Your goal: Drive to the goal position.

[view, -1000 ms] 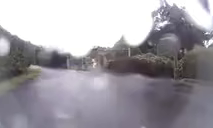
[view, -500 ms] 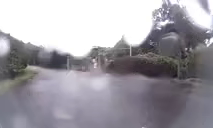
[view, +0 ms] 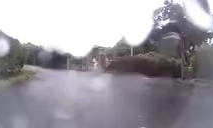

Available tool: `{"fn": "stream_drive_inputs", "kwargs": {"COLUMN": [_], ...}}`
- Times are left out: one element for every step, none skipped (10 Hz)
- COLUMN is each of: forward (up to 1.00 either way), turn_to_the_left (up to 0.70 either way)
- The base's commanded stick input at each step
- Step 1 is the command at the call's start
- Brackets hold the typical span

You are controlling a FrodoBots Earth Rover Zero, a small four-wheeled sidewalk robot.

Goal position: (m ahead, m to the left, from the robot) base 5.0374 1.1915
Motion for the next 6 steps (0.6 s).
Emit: {"fn": "stream_drive_inputs", "kwargs": {"forward": [0.7, 0.7, 0.7, 0.7, 0.7, 0.7], "turn_to_the_left": [0.0, 0.0, 0.08, 0.21, 0.35, 0.35]}}
